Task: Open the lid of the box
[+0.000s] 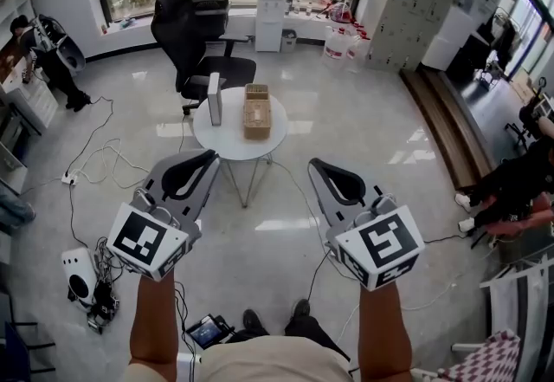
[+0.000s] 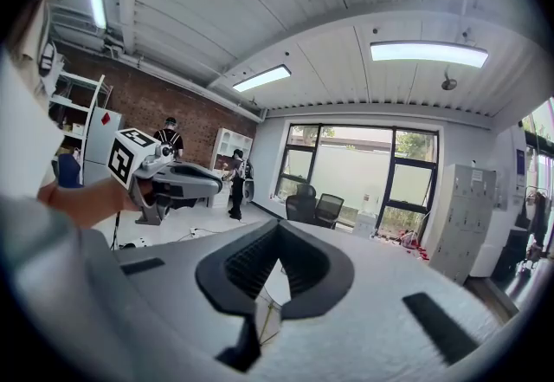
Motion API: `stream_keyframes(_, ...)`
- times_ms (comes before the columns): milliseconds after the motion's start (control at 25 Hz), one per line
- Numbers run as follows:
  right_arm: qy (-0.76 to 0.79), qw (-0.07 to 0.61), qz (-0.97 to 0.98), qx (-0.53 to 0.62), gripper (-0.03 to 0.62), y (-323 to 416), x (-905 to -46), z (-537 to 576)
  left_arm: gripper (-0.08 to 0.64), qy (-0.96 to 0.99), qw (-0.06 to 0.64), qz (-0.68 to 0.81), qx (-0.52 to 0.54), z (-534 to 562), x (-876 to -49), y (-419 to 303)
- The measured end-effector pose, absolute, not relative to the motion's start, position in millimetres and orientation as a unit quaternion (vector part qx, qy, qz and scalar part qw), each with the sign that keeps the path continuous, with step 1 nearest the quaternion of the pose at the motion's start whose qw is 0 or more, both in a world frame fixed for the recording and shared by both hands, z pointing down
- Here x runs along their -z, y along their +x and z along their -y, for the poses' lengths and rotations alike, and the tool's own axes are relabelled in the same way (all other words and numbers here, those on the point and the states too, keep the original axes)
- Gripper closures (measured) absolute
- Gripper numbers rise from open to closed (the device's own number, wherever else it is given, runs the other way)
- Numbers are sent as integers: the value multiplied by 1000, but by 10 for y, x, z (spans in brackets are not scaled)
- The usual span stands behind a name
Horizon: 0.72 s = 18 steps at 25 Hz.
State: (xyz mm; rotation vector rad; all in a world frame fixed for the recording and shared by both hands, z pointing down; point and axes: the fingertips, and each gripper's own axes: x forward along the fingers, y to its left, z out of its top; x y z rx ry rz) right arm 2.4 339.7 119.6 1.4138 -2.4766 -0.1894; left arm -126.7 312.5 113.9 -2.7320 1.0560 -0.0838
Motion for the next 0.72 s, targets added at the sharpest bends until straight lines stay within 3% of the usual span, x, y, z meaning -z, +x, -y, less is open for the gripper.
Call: stream_keyframes(720,430,131,892,49,600,353,-1432,-2232,535,-905,95,-411,57,-2163,-1300,-901)
